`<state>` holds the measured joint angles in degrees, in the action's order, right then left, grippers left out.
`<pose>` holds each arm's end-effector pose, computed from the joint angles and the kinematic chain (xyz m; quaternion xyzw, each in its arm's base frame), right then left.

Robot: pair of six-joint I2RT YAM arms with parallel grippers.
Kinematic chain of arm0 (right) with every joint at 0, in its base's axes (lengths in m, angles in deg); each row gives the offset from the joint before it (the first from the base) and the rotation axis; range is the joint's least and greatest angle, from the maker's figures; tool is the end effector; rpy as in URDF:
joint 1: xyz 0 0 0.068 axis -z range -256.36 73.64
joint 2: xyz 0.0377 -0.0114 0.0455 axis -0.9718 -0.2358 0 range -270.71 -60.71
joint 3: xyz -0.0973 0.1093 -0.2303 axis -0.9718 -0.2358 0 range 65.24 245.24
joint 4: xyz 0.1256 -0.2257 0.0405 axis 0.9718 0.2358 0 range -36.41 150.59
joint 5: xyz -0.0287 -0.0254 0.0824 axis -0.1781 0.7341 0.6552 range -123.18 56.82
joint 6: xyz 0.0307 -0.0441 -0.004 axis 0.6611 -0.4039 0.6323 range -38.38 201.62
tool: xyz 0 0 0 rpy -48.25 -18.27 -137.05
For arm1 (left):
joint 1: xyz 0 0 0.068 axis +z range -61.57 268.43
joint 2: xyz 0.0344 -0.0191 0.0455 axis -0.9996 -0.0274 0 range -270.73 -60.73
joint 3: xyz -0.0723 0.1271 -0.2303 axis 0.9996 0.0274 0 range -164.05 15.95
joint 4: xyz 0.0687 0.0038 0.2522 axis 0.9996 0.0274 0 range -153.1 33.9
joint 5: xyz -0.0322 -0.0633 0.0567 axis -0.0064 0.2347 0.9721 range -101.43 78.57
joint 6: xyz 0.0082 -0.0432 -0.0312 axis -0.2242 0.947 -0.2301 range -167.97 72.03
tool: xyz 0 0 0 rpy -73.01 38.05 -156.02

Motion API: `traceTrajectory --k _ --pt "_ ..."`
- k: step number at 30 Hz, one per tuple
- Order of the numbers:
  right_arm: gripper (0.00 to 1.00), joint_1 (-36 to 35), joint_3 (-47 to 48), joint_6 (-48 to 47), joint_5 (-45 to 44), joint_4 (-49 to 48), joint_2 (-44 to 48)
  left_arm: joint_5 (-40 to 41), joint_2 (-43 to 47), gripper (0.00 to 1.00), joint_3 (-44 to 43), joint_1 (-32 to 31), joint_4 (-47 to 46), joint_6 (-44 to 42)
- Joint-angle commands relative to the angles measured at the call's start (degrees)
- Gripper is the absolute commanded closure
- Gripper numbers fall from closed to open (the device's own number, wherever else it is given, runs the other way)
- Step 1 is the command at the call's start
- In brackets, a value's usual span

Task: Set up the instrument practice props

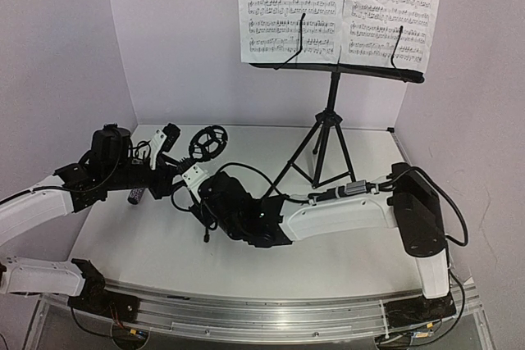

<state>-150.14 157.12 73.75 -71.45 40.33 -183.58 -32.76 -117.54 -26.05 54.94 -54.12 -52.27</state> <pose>0.1611 0.4751 0.2296 -0.3525 0.7037 0.0809 0.6115 0.1810 -0.1354 0.2865 0.3623 0.7461 -0.2853 0.4803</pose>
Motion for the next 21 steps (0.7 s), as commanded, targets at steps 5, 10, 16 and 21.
traceTrajectory --k 5,10,16,21 --pt "0.97 -0.58 -2.55 -18.73 -1.61 0.9 -2.39 -3.67 -0.67 1.0 -5.42 -0.35 -5.02 -0.1" --pt "0.84 -0.5 -5.28 -13.03 4.52 -0.69 0.82 -4.41 -0.4 1.0 -4.33 -0.35 -4.66 -1.64" --pt "0.48 0.21 -7.38 -3.41 11.37 -2.05 4.02 -5.97 -1.0 1.0 -8.1 -0.35 -3.14 -7.88" --pt "0.4 1.83 -9.88 -0.35 17.62 -6.69 4.84 -8.12 -0.81 1.0 -8.35 -0.35 -1.55 -7.56"
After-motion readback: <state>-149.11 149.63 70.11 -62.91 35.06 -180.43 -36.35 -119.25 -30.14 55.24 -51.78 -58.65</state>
